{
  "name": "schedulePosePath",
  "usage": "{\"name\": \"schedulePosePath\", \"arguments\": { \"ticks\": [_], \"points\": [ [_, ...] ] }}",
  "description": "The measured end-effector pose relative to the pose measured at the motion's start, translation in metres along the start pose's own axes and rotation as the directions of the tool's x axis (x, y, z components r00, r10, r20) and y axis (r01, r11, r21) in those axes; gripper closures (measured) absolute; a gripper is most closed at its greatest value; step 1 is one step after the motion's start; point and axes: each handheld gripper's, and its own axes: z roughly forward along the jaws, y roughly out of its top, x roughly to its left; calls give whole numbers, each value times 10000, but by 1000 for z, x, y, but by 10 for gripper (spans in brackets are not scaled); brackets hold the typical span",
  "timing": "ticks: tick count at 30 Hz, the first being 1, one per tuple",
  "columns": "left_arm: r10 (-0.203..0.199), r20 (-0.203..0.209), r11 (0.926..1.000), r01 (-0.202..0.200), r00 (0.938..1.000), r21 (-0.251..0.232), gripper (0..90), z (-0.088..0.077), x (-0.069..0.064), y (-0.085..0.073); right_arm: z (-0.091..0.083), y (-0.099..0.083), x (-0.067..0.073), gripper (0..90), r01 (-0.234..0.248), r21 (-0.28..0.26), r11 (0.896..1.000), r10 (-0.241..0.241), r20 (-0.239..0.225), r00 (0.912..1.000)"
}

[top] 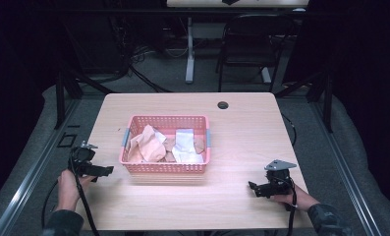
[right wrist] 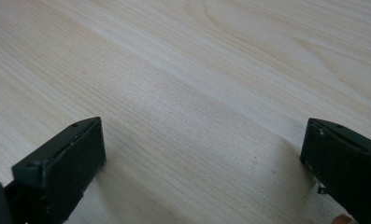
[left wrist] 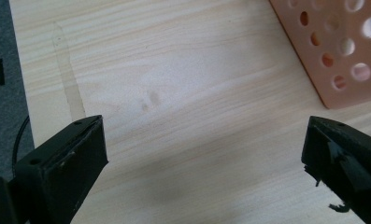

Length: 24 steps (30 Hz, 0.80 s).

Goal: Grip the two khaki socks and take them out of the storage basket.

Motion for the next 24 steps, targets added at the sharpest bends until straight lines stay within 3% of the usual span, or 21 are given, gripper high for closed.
{"name": "schedulePosePath", "arguments": {
  "ticks": [5,6,13,20,24],
  "points": [
    [80,11,9996,-80,10000,-253,1,-9,-2,5,0,0,0,0,13,6,10000,-13,3,10000],
    [-36,289,9994,46,9996,-358,1,-11,0,6,0,0,0,0,18,13,10000,-18,7,10000],
    [25,559,9986,5,9984,-523,0,-22,1,13,0,0,0,0,31,26,10000,-31,6,10000],
    [368,687,9944,-297,9970,-1012,0,-47,-5,33,0,0,0,0,19,13,10000,-19,9,10000],
    [468,832,9926,-370,9954,-1153,0,-53,-8,42,0,0,0,0,12,4,10000,-12,5,10000]
  ]
}}
